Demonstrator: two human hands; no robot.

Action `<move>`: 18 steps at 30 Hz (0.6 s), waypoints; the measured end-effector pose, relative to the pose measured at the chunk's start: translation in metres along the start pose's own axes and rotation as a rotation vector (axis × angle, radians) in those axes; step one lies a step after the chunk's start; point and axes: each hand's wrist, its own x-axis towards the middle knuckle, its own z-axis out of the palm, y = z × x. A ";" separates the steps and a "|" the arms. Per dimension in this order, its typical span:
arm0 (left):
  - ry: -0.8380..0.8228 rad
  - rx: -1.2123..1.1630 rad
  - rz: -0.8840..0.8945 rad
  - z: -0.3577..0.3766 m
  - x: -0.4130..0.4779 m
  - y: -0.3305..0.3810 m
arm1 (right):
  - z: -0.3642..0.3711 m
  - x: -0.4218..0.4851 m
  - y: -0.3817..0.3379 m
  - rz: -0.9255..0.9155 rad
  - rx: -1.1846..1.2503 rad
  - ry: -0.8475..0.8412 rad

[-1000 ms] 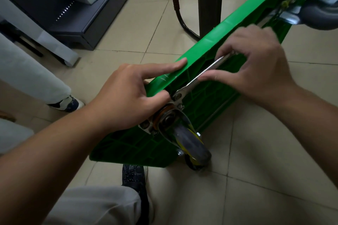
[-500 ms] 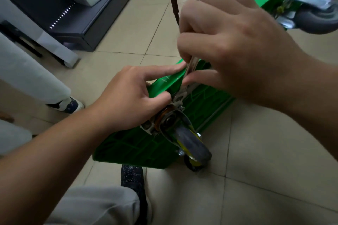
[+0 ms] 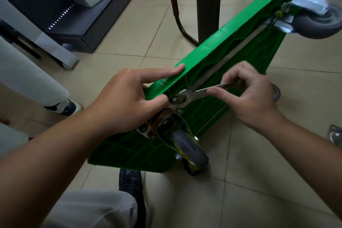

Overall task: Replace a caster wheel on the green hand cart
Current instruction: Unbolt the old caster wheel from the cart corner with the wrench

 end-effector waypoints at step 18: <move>0.007 -0.051 0.003 0.001 0.000 -0.003 | 0.060 -0.045 0.038 0.208 0.224 0.225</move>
